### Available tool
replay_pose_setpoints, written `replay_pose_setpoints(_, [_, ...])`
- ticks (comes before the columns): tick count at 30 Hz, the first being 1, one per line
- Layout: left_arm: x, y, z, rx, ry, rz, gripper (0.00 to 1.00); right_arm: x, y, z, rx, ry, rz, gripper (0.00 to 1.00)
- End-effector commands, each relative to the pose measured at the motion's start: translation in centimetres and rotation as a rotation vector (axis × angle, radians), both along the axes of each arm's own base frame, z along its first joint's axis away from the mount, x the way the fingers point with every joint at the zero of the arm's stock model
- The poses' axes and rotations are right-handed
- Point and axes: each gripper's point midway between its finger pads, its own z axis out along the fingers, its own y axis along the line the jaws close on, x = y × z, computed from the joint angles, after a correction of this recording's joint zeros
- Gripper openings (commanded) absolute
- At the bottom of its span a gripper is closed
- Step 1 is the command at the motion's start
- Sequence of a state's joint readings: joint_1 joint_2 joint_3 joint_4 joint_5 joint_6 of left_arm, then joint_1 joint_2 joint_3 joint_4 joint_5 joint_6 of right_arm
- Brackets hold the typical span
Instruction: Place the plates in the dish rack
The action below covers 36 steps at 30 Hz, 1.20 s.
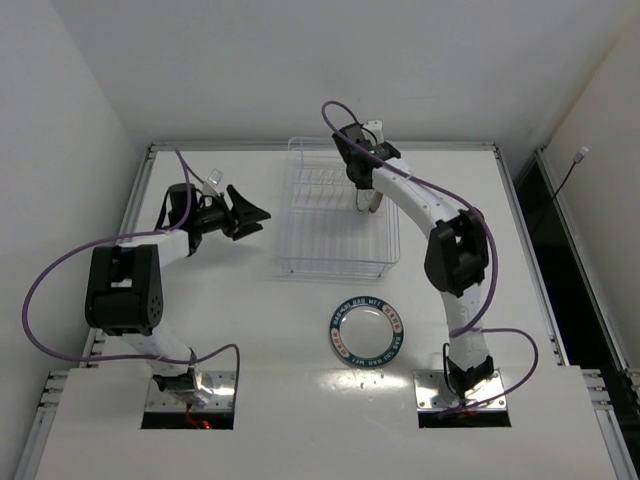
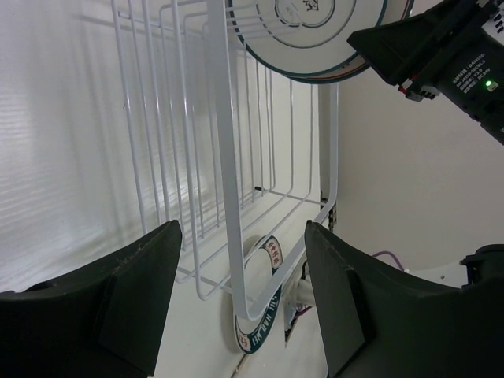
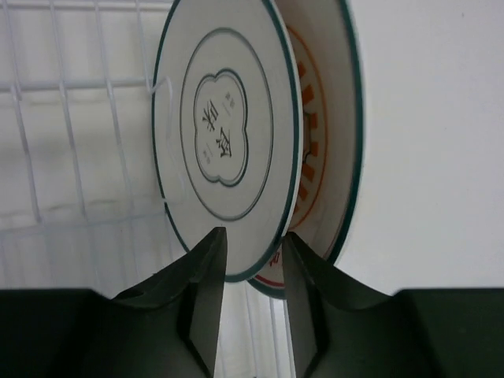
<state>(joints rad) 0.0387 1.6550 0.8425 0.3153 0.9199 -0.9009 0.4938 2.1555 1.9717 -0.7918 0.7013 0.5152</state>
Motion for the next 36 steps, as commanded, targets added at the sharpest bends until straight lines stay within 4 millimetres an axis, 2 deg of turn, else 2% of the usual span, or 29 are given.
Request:
replay_pose_setpoints(1, [0.6, -0.2, 1.1, 0.01, -0.051, -0.02, 0.61, -0.6, 0.2, 5.3, 0.076, -0.093, 0.045, 0.33])
replay_pose_setpoints(2, [0.5, -0.1, 0.9, 0.015, -0.049, -0.023, 0.61, -1.0, 0.5, 6.2, 0.102, -0.104, 0.071, 0.39])
replay_pose_setpoints(3, [0.6, -0.1, 0.9, 0.019, -0.048, -0.015, 0.61, -2.1, 0.1, 8.2, 0.121, -0.129, 0.088, 0.42])
replay_pose_setpoints(4, [0.5, -0.1, 0.7, 0.024, -0.043, -0.018, 0.61, -2.9, 0.2, 9.2, 0.146, -0.13, 0.108, 0.44])
replay_pose_setpoints(5, [0.7, 0.0, 0.8, 0.028, -0.043, -0.01, 0.61, -4.6, -0.5, 9.1, 0.131, -0.091, 0.122, 0.49])
replay_pose_setpoints(6, [0.6, 0.2, 0.7, 0.04, -0.032, -0.003, 0.61, -6.6, -0.8, 12.3, 0.189, -0.138, 0.156, 0.5])
replay_pose_setpoints(7, [0.4, 0.2, 0.8, 0.048, -0.041, -0.007, 0.61, -8.7, -1.5, 11.1, 0.182, -0.096, 0.177, 0.55])
replay_pose_setpoints(8, [0.4, 0.3, 0.7, 0.063, -0.039, 0.002, 0.61, -10.6, -1.6, 11.3, 0.221, -0.088, 0.212, 0.58])
replay_pose_setpoints(9, [0.7, 1.1, 0.5, 0.091, -0.039, 0.039, 0.61, -13.8, -3.0, 14.7, 0.291, -0.173, 0.224, 0.62])
replay_pose_setpoints(10, [0.9, 1.4, 1.4, 0.116, -0.065, 0.059, 0.61, -16.1, -3.7, 12.2, 0.295, -0.126, 0.24, 0.71])
replay_pose_setpoints(12, [1.0, 2.4, 1.5, 0.19, -0.069, 0.106, 0.61, -19.4, -4.8, 11.9, 0.394, -0.144, 0.227, 0.77])
replay_pose_setpoints(13, [1.6, 3.6, 1.3, 0.25, -0.07, 0.18, 0.61, -22.2, -5.8, 10.6, 0.429, -0.136, 0.227, 0.8])
replay_pose_setpoints(14, [1.5, 4.3, 2.4, 0.286, -0.097, 0.224, 0.61, -23.8, -5.4, 9.4, 0.49, -0.098, 0.237, 0.81])
replay_pose_setpoints(15, [1.7, 5.8, 1.8, 0.357, -0.075, 0.3, 0.61, -25.6, -5.7, 5.9, 0.499, -0.017, 0.222, 0.82])
replay_pose_setpoints(17, [1.6, 6.9, 2.7, 0.404, -0.091, 0.356, 0.61, -27.9, -5.7, 3.4, 0.582, 0.035, 0.184, 0.82])
replay_pose_setpoints(18, [1.4, 7.3, 2.5, 0.423, -0.075, 0.377, 0.61, -29.5, -5.8, 0.1, 0.588, 0.116, 0.164, 0.82])
replay_pose_setpoints(20, [1.6, 7.8, 2.6, 0.44, -0.072, 0.403, 0.61, -30.3, -5.6, -1.2, 0.66, 0.12, 0.154, 0.82])
replay_pose_setpoints(21, [1.7, 7.9, 2.5, 0.445, -0.071, 0.41, 0.61, -31.0, -5.7, -3.0, 0.671, 0.153, 0.137, 0.83])
replay_pose_setpoints(22, [1.7, 7.9, 2.5, 0.445, -0.071, 0.41, 0.61, -31.0, -5.4, -3.3, 0.697, 0.162, 0.141, 0.83])
replay_pose_setpoints(23, [1.7, 7.9, 2.5, 0.445, -0.071, 0.41, 0.61, -30.5, -5.7, -3.2, 0.717, 0.153, 0.12, 0.84])
replay_pose_setpoints(26, [1.7, 7.8, 2.3, 0.448, -0.065, 0.396, 0.61, -30.2, -5.8, -5.1, 0.711, 0.237, 0.128, 0.87])
replay_pose_setpoints(27, [1.6, 7.8, 2.2, 0.45, -0.056, 0.394, 0.61, -29.8, -6.7, -5.9, 0.713, 0.251, 0.103, 0.87])
replay_pose_setpoints(28, [1.8, 7.8, 2.6, 0.448, -0.067, 0.396, 0.61, -30.0, -6.3, -6.4, 0.764, 0.284, 0.118, 0.87])
replay_pose_setpoints(29, [1.7, 7.9, 2.4, 0.456, -0.063, 0.39, 0.61, -30.0, -6.4, -7.9, 0.797, 0.308, 0.11, 0.87])
replay_pose_setpoints(31, [1.9, 7.9, 2.8, 0.455, -0.072, 0.392, 0.61, -30.0, -6.8, -8.7, 0.912, 0.315, 0.103, 0.84])
replay_pose_setpoints(32, [1.7, 7.9, 2.7, 0.456, -0.063, 0.39, 0.61, -30.8, -6.8, -10.3, 0.959, 0.364, 0.083, 0.83])
replay_pose_setpoints(33, [1.7, 7.9, 2.7, 0.456, -0.063, 0.39, 0.61, -30.4, -6.9, -10.6, 0.996, 0.349, 0.1, 0.81])
replay_pose_setpoints(36, [1.8, 7.9, 2.5, 0.457, -0.054, 0.388, 0.61, -30.9, -5.7, -11.6, 1.179, 0.392, 0.146, 0.77])
